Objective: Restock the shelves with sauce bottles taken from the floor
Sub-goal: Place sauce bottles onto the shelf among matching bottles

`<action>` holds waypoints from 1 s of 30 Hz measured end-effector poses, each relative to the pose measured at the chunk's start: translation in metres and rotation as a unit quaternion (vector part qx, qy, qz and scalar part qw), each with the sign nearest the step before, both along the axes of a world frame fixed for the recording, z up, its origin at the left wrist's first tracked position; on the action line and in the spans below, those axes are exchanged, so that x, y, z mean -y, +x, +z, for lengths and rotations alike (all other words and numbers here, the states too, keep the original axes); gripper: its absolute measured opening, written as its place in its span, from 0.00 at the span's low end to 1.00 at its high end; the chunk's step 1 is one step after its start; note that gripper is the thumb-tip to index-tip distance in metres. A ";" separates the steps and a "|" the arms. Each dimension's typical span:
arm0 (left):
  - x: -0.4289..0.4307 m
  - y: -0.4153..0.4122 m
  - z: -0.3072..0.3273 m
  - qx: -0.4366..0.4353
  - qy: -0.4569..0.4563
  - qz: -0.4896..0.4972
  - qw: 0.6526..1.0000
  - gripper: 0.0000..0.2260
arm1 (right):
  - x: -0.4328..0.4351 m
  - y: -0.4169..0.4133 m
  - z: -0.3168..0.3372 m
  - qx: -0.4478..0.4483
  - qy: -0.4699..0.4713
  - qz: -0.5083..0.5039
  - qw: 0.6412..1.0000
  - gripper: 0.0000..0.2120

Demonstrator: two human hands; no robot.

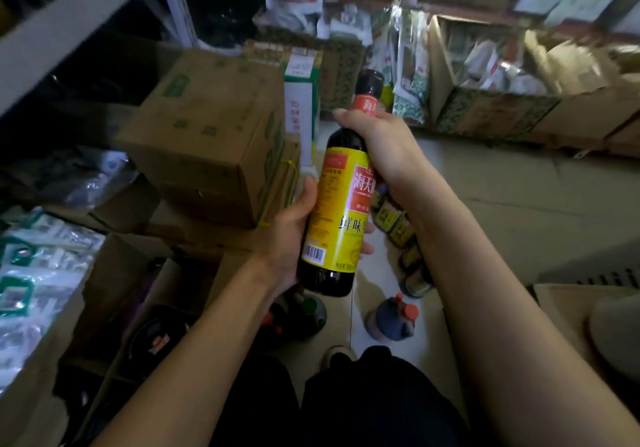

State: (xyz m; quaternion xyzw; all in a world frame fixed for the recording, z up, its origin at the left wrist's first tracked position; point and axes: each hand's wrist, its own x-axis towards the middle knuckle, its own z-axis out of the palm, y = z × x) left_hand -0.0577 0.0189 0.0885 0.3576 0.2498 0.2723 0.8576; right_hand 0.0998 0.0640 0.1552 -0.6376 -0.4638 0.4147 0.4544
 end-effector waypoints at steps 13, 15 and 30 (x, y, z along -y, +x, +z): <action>-0.004 -0.054 0.005 0.038 0.002 -0.030 0.999 0.34 | 0.008 -0.052 0.021 0.091 -0.045 0.051 0.994 0.29; -0.003 -0.058 0.005 0.091 -0.022 -0.047 0.994 0.34 | 0.011 -0.054 0.018 0.016 -0.037 0.088 0.995 0.25; 0.000 -0.078 0.013 0.097 -0.001 0.009 0.995 0.31 | 0.021 -0.044 -0.132 0.203 -0.196 0.174 0.943 0.16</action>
